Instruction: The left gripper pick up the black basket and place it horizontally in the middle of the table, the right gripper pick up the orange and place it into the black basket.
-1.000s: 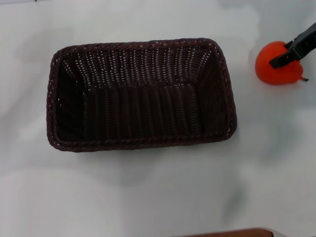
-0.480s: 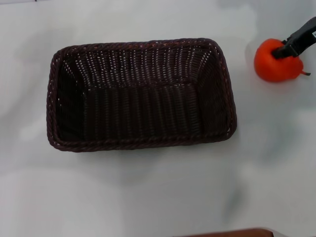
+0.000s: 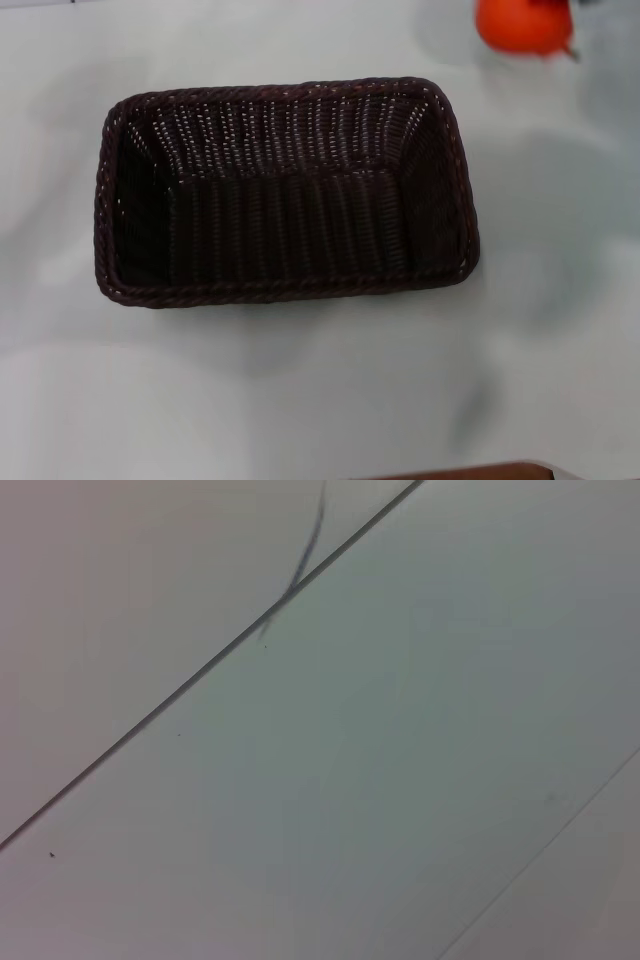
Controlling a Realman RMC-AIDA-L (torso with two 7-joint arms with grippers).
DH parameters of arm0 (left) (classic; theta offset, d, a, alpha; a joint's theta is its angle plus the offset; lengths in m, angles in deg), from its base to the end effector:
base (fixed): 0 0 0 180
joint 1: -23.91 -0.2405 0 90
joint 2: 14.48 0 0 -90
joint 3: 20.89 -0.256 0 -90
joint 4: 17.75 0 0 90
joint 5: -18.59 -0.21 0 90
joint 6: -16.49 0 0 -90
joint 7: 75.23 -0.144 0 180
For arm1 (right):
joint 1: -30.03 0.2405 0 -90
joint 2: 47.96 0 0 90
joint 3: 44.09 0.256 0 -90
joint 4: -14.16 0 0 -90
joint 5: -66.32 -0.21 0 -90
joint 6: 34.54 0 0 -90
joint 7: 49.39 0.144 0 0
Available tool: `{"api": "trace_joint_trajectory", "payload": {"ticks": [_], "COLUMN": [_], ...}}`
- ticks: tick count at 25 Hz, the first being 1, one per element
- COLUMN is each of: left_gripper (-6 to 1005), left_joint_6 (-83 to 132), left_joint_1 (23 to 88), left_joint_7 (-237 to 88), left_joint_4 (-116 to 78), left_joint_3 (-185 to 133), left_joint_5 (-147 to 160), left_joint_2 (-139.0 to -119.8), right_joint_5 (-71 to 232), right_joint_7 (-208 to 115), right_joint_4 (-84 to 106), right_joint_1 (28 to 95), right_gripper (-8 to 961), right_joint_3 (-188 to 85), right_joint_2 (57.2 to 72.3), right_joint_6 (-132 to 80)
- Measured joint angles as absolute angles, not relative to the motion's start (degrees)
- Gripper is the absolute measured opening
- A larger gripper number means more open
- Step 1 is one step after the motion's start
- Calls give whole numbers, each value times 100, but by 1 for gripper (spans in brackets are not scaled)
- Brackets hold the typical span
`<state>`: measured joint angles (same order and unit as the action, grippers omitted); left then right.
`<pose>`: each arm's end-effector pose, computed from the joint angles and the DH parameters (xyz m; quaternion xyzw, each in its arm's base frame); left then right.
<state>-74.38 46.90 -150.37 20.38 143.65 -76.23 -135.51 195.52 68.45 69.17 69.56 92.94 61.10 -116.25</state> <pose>-0.3066 0.3147 0.0858 -0.6736 -0.4489 -0.5328 0.2467 0.2322 0.4178 0.1135 -0.3321 -0.9039 -0.2539 0.0905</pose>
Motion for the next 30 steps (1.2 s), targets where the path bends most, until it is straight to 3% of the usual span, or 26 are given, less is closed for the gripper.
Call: {"api": "trace_joint_trajectory", "payload": {"ticks": [4, 14, 26, 30], "left_gripper": [888, 887, 887, 886], "left_joint_6": [-7439, -7444, -7449, -7492], "left_joint_1": [4688, 4658, 4597, 4542], "left_joint_7": [-15051, -15076, -15117, -15567], "left_joint_4": [2031, 2029, 2030, 1992], "left_joint_3": [14364, 14355, 14379, 14389], "left_joint_5": [-7623, -7624, -7610, -7283], "left_joint_2": [-13550, -13578, -13592, -13616], "right_joint_5": [17276, 15688, 15682, 15109], "right_joint_7": [6071, 4996, 4817, 4183], "right_joint_4": [6709, 5973, 5603, 5475], "right_joint_1": [6808, 7205, 6995, 6650], "right_gripper": [126, 88, 564, 758], "right_joint_3": [9366, 8320, 8483, 8921], "right_joint_2": [6167, 6693, 6642, 6800], "right_joint_6": [-12098, -12283, -12192, -12145]}}
